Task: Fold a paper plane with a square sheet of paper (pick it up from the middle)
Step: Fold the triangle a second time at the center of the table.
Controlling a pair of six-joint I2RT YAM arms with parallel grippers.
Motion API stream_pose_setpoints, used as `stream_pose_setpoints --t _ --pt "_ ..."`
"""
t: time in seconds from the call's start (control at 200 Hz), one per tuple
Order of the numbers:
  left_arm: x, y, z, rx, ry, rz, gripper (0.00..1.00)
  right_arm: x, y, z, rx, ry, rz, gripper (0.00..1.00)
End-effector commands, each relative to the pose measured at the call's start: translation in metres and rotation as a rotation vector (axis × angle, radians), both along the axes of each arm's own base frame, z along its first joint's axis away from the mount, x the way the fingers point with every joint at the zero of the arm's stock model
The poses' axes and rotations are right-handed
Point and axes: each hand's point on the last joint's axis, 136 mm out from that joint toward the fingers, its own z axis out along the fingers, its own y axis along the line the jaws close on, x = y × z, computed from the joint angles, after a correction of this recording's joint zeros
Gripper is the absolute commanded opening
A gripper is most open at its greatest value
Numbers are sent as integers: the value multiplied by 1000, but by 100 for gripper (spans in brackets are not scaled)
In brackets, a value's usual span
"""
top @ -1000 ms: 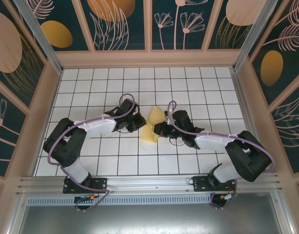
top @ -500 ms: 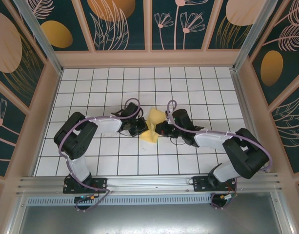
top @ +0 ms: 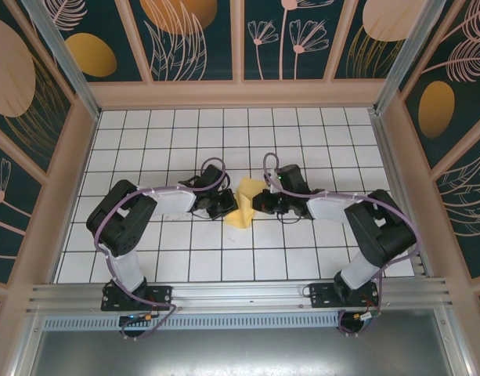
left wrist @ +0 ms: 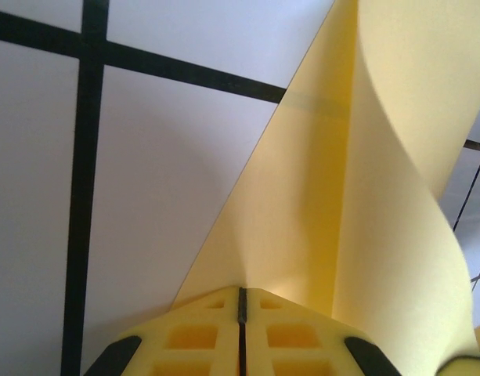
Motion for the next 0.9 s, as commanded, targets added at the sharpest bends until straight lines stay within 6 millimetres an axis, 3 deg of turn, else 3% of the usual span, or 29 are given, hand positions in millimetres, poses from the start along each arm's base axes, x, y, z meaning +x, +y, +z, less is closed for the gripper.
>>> stream_pose_setpoints --t 0.0,0.45,0.891 --pt "-4 9 -17 76 22 -7 10 -2 1 -7 -39 4 72 4" --pt "-3 8 -13 74 8 -16 11 6 -4 -27 -134 14 77 6" --pt "-3 9 -14 75 9 -17 11 11 -5 -33 -161 11 77 6"
